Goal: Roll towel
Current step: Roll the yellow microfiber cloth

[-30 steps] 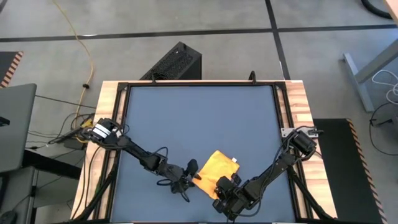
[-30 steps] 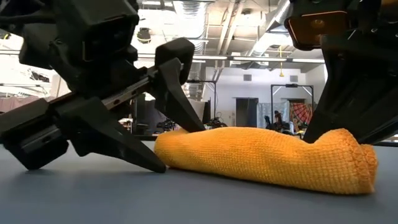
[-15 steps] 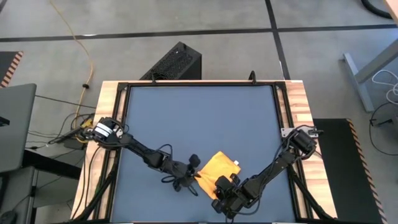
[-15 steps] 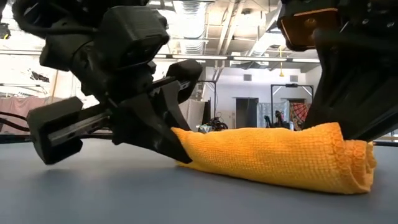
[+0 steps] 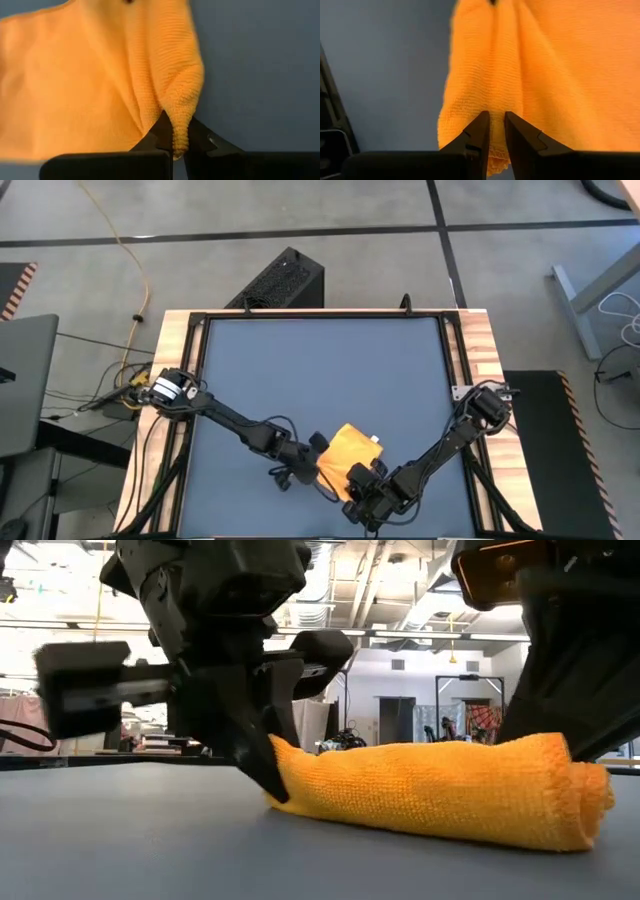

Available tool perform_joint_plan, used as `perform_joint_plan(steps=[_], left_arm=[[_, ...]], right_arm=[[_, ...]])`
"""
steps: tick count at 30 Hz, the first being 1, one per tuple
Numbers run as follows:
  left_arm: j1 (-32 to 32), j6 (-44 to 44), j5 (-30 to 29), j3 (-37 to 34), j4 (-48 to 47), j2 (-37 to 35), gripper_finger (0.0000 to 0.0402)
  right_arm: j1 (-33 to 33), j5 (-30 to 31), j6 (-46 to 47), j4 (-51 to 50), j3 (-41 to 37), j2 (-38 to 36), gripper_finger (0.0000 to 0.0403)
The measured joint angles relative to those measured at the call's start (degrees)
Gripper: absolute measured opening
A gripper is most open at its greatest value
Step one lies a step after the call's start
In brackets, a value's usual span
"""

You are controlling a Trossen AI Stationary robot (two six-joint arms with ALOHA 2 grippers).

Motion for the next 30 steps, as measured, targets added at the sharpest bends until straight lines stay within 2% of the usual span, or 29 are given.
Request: perform_joint_plan(steps=[4, 11, 16, 23, 28, 30], left_arm=[[0.0, -1.1, 4.5, 0.1, -0.3, 0.0, 0.0002], [0.0, -1.5, 4.9, 0.1, -0.4, 0.0, 0.0001], [0.1, -2.5, 5.2, 0.1, -0.7, -0.2, 0.0001], [1.9, -6.4, 10.8, 0.0, -3.0, -1.7, 0.0], [2.0, -7.1, 10.6, -0.7, -3.3, -1.7, 0.0], [1.9, -8.1, 10.5, -1.4, -2.8, -2.1, 0.0]], right_arm=[[-0.4, 1.2, -3.2, -0.8, 0.0, -1.5, 0.0087], [-1.5, 8.0, -7.3, -2.9, 0.0, -2.5, 0.0087], [-3.9, 6.6, -7.1, -7.0, -0.2, -2.4, 0.0087], [-8.7, 7.0, -12.1, -11.7, -0.4, -1.4, 0.0087], [-14.3, 2.1, -20.1, -2.2, -3.8, 0.2, 0.0087], [-16.0, 2.3, -22.7, -0.6, -4.2, 0.9, 0.0087]])
